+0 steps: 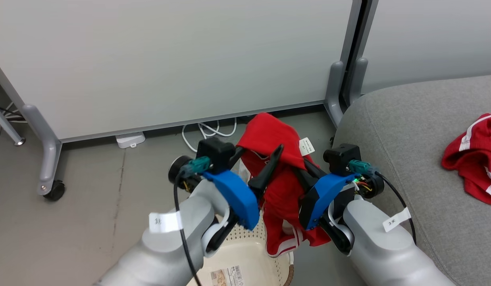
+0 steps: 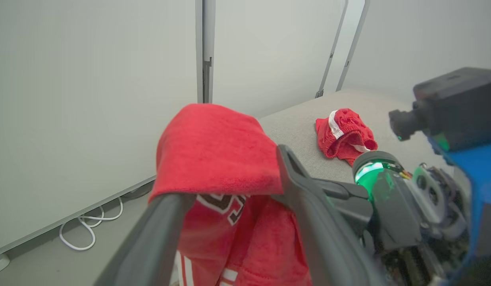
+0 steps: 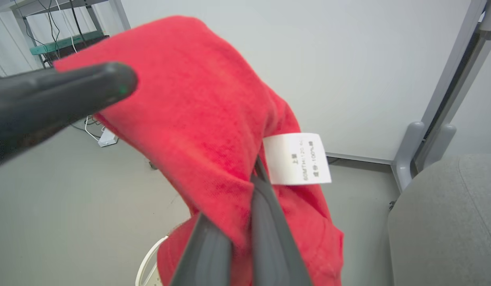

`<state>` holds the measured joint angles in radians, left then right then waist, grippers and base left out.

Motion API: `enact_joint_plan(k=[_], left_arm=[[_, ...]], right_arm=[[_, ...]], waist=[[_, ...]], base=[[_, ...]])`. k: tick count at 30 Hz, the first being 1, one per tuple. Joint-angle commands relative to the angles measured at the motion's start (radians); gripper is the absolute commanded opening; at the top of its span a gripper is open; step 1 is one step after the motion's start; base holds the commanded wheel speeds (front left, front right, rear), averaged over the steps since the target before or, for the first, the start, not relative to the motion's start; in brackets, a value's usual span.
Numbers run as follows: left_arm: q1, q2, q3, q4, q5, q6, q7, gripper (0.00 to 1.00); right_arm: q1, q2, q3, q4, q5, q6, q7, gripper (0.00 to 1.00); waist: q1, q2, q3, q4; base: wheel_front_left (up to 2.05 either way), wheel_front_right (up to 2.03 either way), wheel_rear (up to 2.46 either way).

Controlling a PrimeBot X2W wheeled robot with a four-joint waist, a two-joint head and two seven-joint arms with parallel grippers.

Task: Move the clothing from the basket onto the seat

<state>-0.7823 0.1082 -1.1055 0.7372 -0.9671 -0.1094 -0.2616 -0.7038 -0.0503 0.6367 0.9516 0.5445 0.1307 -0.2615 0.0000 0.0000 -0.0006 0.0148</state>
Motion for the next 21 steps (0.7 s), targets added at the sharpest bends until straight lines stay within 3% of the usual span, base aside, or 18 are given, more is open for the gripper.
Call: enact_joint_plan(k=[1, 21], left_arm=[[0.038, 0.016, 0.038, -0.028, 0.035, -0.003, -0.004, 1.0], [0.441, 0.105, 0.466, -0.303, 0.377, -0.018, -0.004, 1.0]], right_arm=[[0.008, 0.0, -0.007, -0.007, -0.007, 0.0, -0.005, 0.0], [0.023, 0.0, -0.04, -0.022, -0.036, 0.0, -0.005, 0.0]], waist=[[0.0, 0.0, 0.0, 0.001], [0.0, 0.0, 0.01, -0.011]], base=[[0.0, 0.0, 0.0], [0.0, 0.0, 0.0]])
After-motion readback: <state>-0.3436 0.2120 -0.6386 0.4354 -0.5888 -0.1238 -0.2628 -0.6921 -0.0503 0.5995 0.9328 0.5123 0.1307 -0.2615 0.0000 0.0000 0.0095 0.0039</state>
